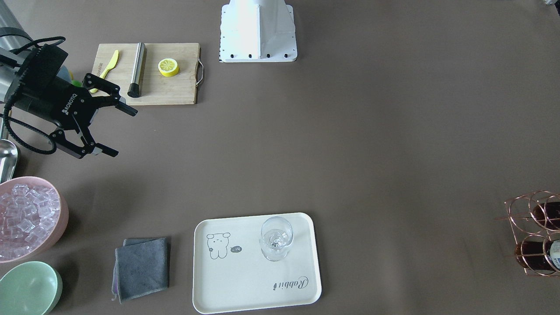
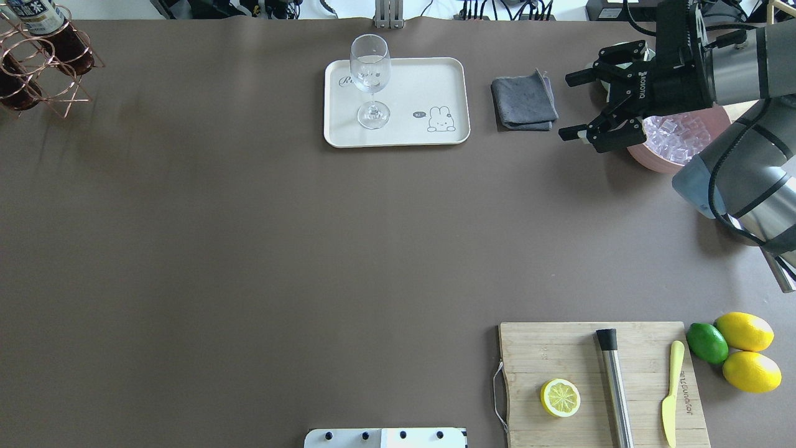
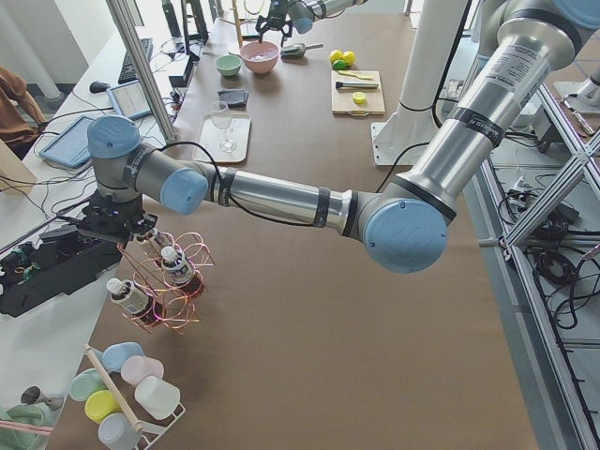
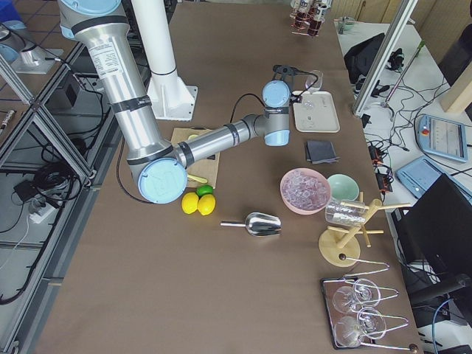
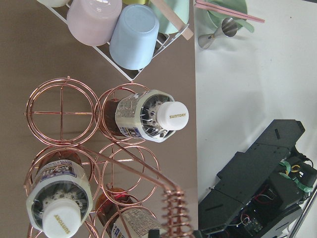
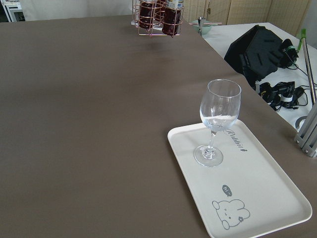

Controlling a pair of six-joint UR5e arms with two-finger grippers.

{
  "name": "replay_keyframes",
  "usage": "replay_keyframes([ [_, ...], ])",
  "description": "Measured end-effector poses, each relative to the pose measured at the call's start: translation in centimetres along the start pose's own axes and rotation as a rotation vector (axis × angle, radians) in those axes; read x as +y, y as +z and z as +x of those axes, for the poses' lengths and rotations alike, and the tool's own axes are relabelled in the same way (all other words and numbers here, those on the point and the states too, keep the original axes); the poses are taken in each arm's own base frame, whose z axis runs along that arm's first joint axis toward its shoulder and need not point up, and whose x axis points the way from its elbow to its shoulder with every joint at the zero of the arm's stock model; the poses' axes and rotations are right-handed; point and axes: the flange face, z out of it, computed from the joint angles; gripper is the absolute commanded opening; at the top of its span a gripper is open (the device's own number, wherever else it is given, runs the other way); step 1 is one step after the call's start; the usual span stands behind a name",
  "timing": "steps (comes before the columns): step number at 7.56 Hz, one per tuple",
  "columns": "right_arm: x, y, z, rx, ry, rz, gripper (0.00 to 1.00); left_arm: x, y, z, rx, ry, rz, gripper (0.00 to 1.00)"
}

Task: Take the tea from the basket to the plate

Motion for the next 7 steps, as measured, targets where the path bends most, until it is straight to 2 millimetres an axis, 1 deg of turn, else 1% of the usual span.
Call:
replay_keyframes([
  [1,0.2,0.2,-0.2,-0.005,0.001,-0.001,0.99,2.2,-3.7,-1.5,-0.002,-0.014,-0.007,0.0],
  [2,0.1,0.2,-0.4,-0.007,-0.004,0.005,0.99,5.0,-7.4,-4.9,-0.014,-0.029,-0.008,0.0],
  [3,0.1,0.3,-0.5,-0.008,-0.007,0.009,0.99,8.7,-9.9,-7.6,-0.033,-0.058,-0.012,0.0],
  [4,0.1,0.4,-0.6,-0.009,-0.009,0.011,0.99,12.9,-10.6,-9.6,-0.056,-0.091,-0.022,0.0],
  [5,0.1,0.4,-0.6,-0.01,-0.01,0.013,0.99,18.2,-10.6,-11.8,-0.069,-0.112,-0.027,0.0],
  [6,0.1,0.5,-0.7,-0.012,-0.01,0.014,0.99,22.9,-10.2,-14.3,-0.077,-0.107,-0.022,0.0],
  [7,0.1,0.5,-0.8,-0.013,-0.011,0.014,0.99,25.9,-10.2,-15.7,-0.095,-0.111,-0.027,0.0],
])
